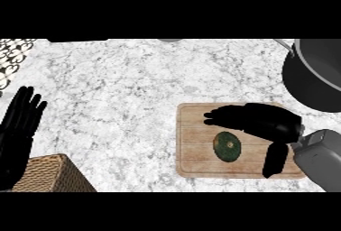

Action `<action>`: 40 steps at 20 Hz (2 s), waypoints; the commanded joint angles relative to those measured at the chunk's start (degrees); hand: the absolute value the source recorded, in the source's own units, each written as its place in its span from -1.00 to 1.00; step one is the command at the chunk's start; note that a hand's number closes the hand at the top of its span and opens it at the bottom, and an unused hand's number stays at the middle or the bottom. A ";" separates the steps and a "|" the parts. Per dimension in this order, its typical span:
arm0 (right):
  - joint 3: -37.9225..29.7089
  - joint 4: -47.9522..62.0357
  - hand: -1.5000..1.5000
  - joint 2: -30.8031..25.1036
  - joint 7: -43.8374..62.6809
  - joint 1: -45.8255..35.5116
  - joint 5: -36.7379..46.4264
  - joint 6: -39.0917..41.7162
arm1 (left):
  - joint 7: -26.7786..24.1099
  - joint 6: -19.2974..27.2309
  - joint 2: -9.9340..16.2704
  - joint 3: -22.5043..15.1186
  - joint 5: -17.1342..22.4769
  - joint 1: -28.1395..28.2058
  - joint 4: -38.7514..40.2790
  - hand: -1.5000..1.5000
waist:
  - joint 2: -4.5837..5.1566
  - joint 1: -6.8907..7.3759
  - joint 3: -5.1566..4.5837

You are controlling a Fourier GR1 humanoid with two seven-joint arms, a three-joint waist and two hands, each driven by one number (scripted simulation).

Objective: Pick the squash from the cutting board and place it in the pot

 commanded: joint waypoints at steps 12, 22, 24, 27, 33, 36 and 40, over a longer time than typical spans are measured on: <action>2.57 4.26 -1.00 3.78 0.05 3.74 10.15 -6.97 | -1.23 2.36 -0.89 -1.05 -0.28 -8.74 9.78 0.00 | 1.04 -0.07 -2.53; 4.90 10.96 -1.00 8.29 -0.52 5.64 16.25 -12.37 | -0.12 5.52 -0.06 -3.62 0.51 -11.68 10.66 0.00 | 1.13 0.00 -2.49; 4.57 12.78 -1.00 9.53 -0.85 2.85 15.99 -10.60 | -0.79 4.19 1.09 -2.77 1.27 -12.01 12.37 0.00 | 1.20 0.41 -2.53; 7.12 12.44 1.00 8.12 -6.83 1.17 19.88 -12.95 | -0.82 5.59 0.78 -3.79 0.52 -11.11 10.49 0.00 | 1.09 0.76 -2.48; 7.60 13.42 1.00 8.70 -9.60 3.33 21.16 -14.60 | -0.02 3.59 3.33 -1.58 3.54 -12.08 11.92 0.00 | 0.86 0.13 -2.55; 7.24 17.62 1.00 10.85 -11.13 2.66 22.72 -17.41 | 1.23 7.03 1.33 -4.84 0.54 -11.53 8.22 0.00 | 0.89 0.90 -2.46; 9.01 6.15 1.00 -2.28 -19.90 13.42 22.31 -17.88 | -1.88 5.32 1.87 -2.10 2.92 -8.96 11.42 0.00 | 0.36 -2.92 -2.59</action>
